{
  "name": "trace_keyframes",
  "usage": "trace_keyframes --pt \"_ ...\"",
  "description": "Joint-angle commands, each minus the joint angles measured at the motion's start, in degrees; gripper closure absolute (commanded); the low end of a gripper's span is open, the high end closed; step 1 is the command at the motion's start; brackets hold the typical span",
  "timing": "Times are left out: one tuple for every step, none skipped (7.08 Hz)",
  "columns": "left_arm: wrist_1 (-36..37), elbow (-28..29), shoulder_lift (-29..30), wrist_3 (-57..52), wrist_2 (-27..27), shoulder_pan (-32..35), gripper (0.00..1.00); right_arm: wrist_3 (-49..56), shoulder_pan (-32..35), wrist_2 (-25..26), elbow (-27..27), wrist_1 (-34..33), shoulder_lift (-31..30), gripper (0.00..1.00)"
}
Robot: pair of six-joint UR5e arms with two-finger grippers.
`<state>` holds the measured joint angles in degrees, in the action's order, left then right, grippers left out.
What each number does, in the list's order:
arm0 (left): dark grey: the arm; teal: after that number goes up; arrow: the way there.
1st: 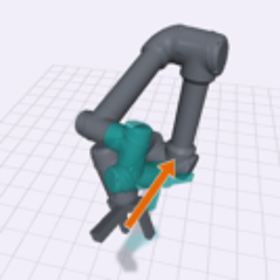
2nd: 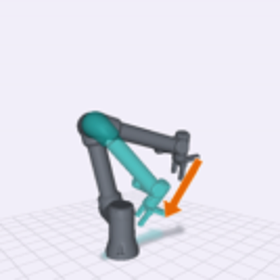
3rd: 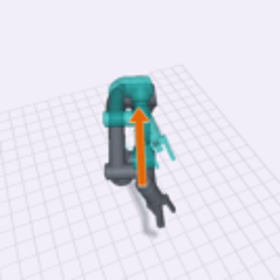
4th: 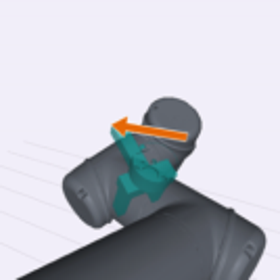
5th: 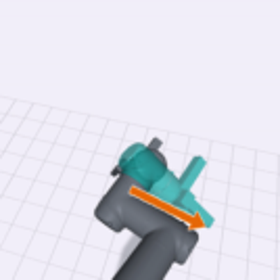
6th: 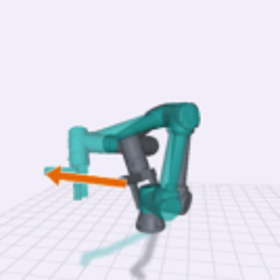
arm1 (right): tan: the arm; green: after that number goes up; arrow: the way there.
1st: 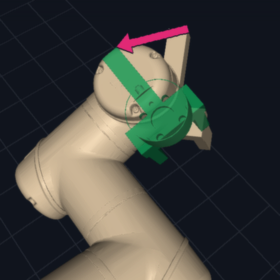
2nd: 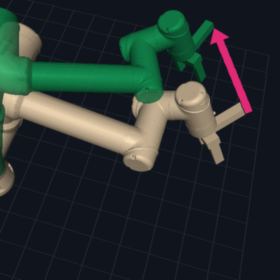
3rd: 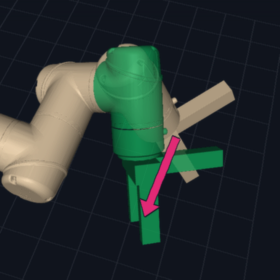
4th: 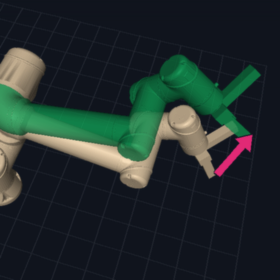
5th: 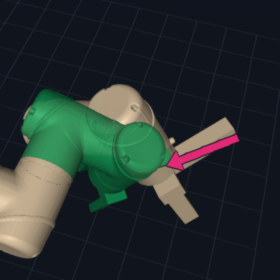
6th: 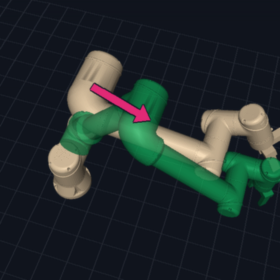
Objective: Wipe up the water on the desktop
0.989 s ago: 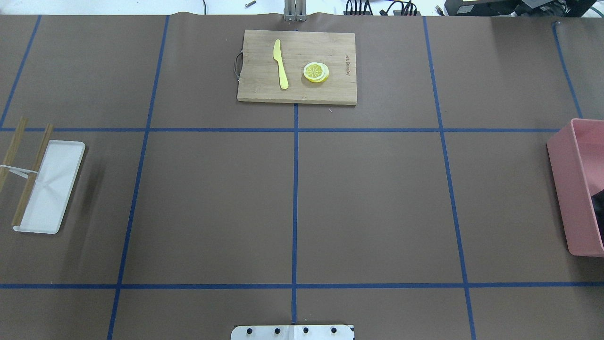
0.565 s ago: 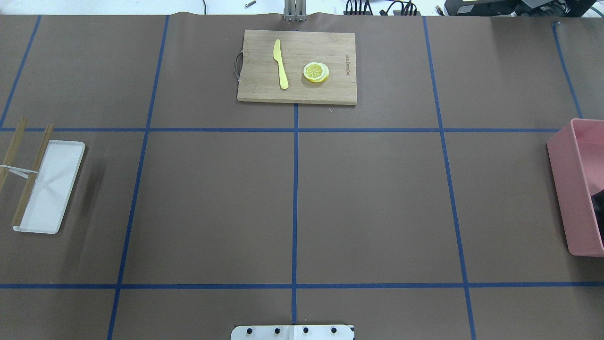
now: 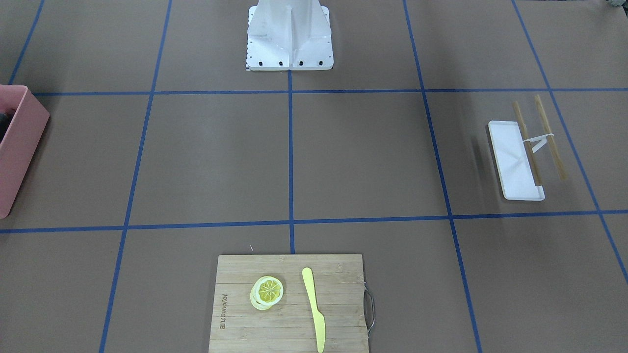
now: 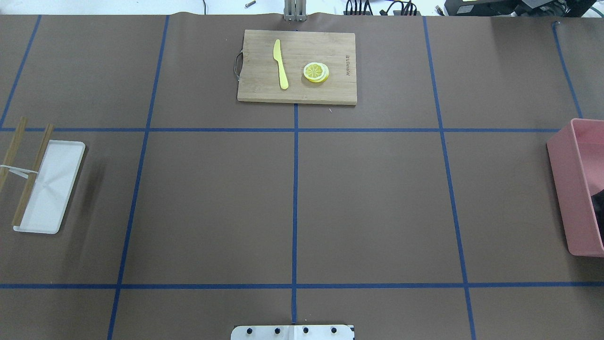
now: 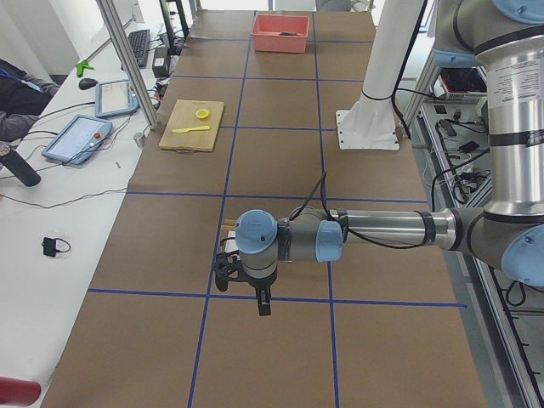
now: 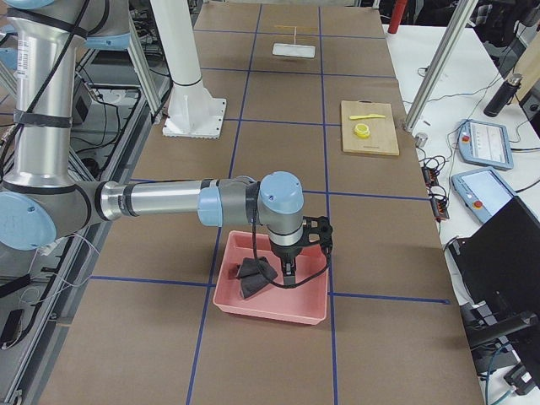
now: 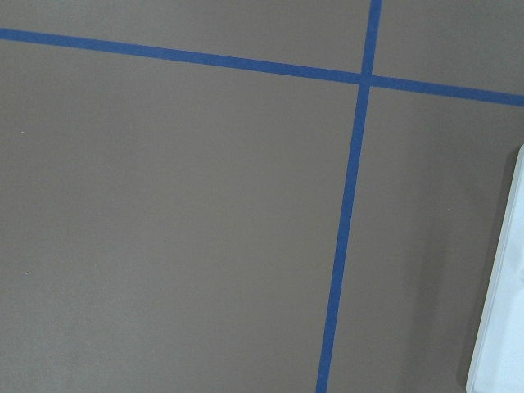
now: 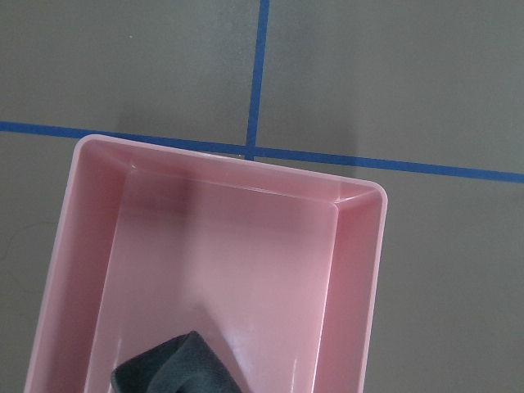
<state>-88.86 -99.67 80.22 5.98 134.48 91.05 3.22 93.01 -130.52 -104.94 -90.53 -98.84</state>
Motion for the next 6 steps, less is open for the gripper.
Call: trace_keyframes --pt "0.09 0.00 -0.06 0.00 -0.01 0.00 0.02 0.03 -0.02 0.00 -0.09 0.00 -0.56 0.00" --pt "0.00 0.09 -0.15 0.00 -0.01 0.00 0.02 0.03 -0.02 0.00 -0.87 0.00 -1.00 0.00" --pt "0.00 0.18 -0.24 0.00 -0.01 0.00 0.02 0.03 -0.02 0.00 -1.66 -0.09 -1.44 0.00" --pt "0.00 0.26 -0.32 0.00 -0.01 0.00 0.02 0.03 -0.02 0.00 -2.11 0.00 -1.97 0.00" --pt "0.00 0.44 -0.24 0.00 -0.01 0.00 0.02 0.03 -0.02 0.09 -2.11 0.00 -1.97 0.00" --pt "0.00 0.44 -0.24 0.00 0.08 0.00 0.02 0.03 -0.02 0.00 -2.11 0.00 -2.06 0.00"
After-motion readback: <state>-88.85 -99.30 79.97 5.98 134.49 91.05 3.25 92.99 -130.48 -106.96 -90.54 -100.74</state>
